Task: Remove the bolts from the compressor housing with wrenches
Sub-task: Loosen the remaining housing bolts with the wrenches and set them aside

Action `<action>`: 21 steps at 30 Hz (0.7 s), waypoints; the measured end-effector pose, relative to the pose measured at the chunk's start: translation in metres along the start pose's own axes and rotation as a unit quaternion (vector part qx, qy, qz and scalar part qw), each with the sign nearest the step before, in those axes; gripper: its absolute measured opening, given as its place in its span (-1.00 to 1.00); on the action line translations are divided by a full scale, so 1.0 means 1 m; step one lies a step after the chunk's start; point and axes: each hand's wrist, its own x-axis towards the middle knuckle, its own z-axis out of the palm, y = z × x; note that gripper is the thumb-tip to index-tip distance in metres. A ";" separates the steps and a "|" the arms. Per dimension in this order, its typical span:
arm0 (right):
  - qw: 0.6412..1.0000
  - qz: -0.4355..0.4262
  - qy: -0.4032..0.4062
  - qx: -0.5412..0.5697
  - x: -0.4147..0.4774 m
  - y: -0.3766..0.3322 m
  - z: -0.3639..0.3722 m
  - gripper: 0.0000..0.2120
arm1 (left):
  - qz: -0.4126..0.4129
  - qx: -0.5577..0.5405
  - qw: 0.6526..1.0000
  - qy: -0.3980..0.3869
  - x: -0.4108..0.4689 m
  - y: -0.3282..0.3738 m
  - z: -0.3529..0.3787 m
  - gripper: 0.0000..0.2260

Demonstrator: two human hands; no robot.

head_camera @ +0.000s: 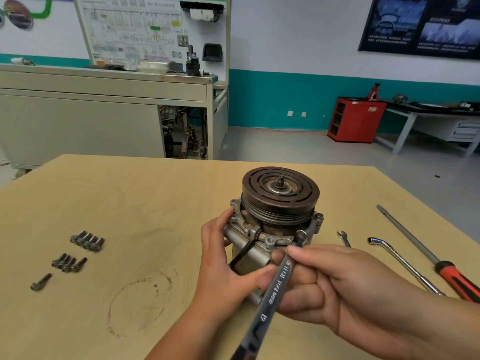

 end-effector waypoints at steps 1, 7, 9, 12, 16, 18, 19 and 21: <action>1.000 -0.001 0.006 -0.005 0.002 0.000 0.000 -0.70 | 0.001 -0.003 1.000 0.003 0.000 0.001 0.000 -0.13; 0.999 0.005 0.010 -0.043 0.000 0.000 -0.003 -0.73 | -0.008 0.003 1.000 0.002 -0.001 -0.003 0.001 -0.15; 0.994 0.032 0.011 -0.108 -0.002 -0.005 -0.013 -0.72 | -0.004 0.010 1.000 0.000 -0.001 -0.003 0.000 -0.15; 0.932 0.104 -0.010 -0.346 -0.008 -0.031 -0.036 -0.68 | -0.014 0.012 1.000 -0.012 -0.001 -0.001 -0.002 -0.17; 0.764 0.101 0.026 -0.636 -0.004 -0.076 -0.059 -0.60 | -0.030 0.010 0.999 -0.021 0.000 0.003 -0.003 -0.17; 0.712 0.056 0.058 -0.697 0.006 -0.087 -0.069 -0.57 | -0.032 0.006 0.999 -0.022 0.000 0.005 -0.003 -0.16; 0.703 0.038 0.058 -0.708 0.011 -0.091 -0.073 -0.59 | -0.033 0.003 0.999 -0.022 0.000 0.005 -0.003 -0.16; 0.692 0.028 0.033 -0.721 0.020 -0.097 -0.080 -0.65 | -0.033 0.001 0.999 -0.021 0.000 0.006 -0.003 -0.16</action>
